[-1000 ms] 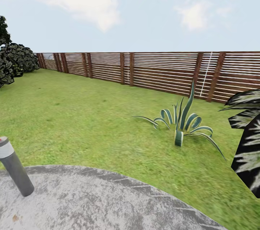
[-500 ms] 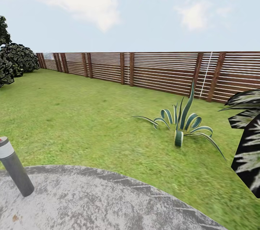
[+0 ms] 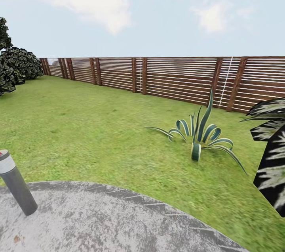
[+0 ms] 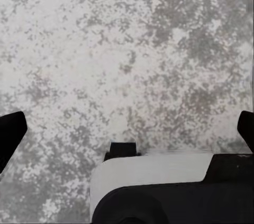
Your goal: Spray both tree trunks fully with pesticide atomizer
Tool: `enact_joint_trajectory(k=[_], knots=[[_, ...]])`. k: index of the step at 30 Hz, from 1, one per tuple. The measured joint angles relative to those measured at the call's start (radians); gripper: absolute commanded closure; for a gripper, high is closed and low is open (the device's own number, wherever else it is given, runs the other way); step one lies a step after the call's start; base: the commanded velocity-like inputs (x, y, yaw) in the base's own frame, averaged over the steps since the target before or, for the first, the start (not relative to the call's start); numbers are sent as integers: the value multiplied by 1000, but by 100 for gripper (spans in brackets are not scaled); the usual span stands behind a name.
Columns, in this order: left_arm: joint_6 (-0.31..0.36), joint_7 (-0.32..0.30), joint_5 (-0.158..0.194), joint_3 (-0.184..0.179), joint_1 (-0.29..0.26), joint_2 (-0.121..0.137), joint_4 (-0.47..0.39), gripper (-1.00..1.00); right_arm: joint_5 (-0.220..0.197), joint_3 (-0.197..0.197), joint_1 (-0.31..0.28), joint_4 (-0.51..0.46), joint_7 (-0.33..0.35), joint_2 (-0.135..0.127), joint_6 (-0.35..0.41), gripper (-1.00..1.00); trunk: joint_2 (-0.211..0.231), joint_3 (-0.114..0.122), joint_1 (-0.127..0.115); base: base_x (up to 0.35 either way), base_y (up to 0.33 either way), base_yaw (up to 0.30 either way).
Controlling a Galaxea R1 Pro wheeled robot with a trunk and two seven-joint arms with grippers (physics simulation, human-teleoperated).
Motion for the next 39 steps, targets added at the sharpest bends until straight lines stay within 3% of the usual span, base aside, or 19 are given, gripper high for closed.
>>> enact_joint_trajectory(k=[8, 13, 21, 39], knots=[[-2, 0, -2, 1, -15, 0, -165, -100, -1, -2, -7, -175, 0, -9, -8, -100, 0, 0, 0, 0, 0, 0], [-1, -1, -6, 0, -84, 0, -204, -100, -1, -2, -47, -229, 0, -9, -94, -100, 0, 0, 0, 0, 0, 0], [-3, -4, -10, -7, -122, 1, -203, -100, -2, -2, -63, -227, 0, -8, -195, -100, 0, 0, 0, 0, 0, 0], [-4, -12, -16, -5, -115, 2, -190, -100, 1, -1, -63, -187, 4, -9, -204, -100, 0, 0, 0, 0, 0, 0]])
